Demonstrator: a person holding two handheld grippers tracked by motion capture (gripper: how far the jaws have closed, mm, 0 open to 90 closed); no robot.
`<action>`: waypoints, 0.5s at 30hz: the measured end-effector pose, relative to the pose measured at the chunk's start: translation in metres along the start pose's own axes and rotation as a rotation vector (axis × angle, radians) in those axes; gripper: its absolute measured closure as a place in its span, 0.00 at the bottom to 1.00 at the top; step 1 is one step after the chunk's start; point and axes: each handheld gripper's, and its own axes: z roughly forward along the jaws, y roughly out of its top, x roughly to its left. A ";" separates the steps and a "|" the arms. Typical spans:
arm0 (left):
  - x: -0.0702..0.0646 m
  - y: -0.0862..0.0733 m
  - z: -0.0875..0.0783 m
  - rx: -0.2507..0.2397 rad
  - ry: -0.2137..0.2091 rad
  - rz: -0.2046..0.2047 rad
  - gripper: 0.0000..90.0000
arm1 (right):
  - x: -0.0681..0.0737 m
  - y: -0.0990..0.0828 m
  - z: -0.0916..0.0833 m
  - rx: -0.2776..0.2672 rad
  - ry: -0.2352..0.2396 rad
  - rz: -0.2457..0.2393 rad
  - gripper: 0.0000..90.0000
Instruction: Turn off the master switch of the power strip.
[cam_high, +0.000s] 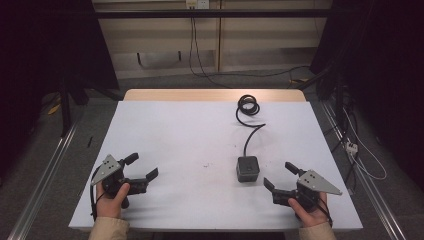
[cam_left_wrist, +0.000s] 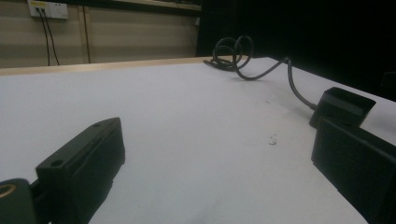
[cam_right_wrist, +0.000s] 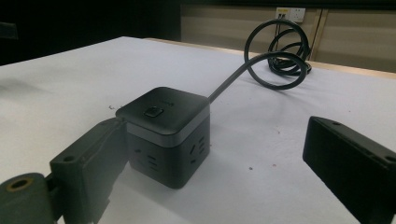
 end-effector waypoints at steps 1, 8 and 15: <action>0.000 0.000 0.000 0.005 0.000 0.004 0.03 | 0.000 0.000 0.000 0.000 -0.003 0.000 0.07; 0.000 0.000 0.000 0.004 -0.004 0.007 0.03 | 0.000 0.001 0.001 0.000 -0.005 -0.002 0.07; 0.000 0.000 0.000 0.010 -0.004 0.015 0.03 | 0.000 0.001 0.001 0.000 -0.008 -0.003 0.07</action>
